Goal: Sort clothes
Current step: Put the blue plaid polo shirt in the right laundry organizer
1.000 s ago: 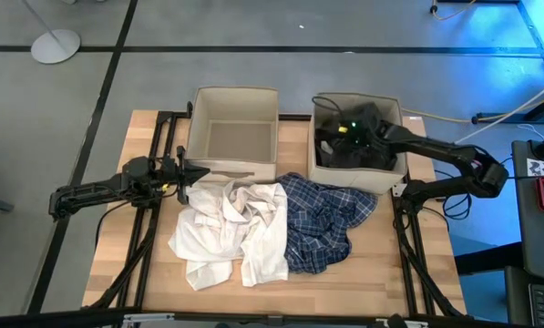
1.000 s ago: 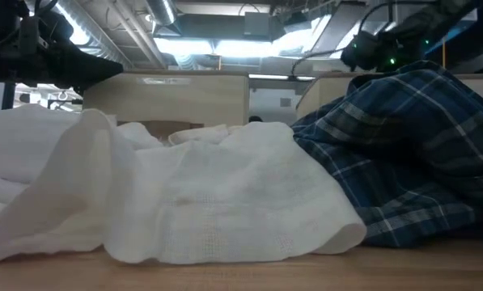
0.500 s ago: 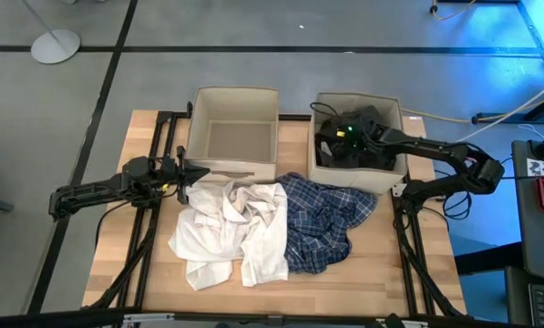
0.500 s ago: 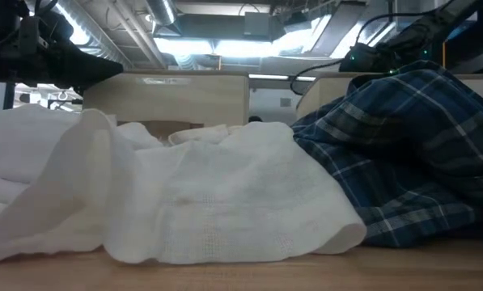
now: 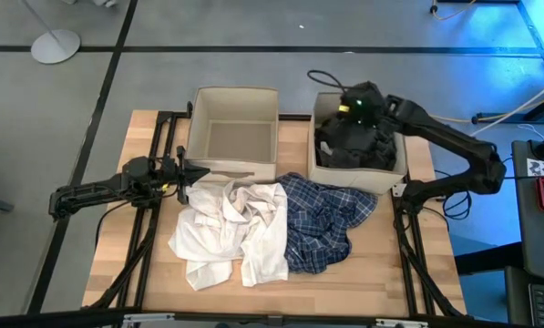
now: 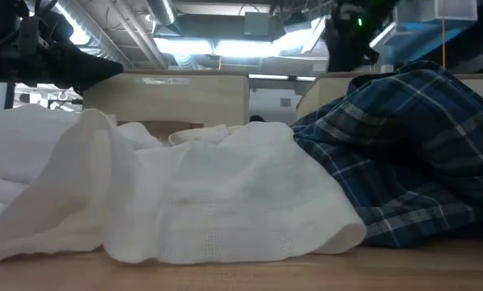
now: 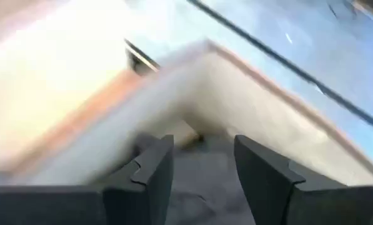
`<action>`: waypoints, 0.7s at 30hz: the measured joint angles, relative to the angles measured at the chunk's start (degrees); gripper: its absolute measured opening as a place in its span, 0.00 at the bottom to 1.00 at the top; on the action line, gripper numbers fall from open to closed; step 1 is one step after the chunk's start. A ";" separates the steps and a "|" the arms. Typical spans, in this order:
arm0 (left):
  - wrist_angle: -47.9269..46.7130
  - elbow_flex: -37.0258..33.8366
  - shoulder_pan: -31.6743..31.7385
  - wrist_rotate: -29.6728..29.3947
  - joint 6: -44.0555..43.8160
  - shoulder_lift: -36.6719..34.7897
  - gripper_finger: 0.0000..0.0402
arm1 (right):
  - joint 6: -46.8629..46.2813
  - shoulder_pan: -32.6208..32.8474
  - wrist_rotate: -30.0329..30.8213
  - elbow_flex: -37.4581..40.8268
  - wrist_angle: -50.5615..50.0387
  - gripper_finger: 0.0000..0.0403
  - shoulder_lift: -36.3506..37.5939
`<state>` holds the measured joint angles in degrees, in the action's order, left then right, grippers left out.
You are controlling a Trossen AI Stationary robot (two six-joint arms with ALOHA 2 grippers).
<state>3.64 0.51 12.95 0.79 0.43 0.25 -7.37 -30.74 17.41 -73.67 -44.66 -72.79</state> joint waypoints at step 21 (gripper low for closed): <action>-0.04 0.02 0.00 -0.01 0.02 0.00 0.01 | -12.28 41.00 3.98 -1.77 1.81 0.42 -0.48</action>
<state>3.60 0.54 12.95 0.78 0.45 0.25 -19.65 10.26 21.39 -75.44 -42.85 -73.28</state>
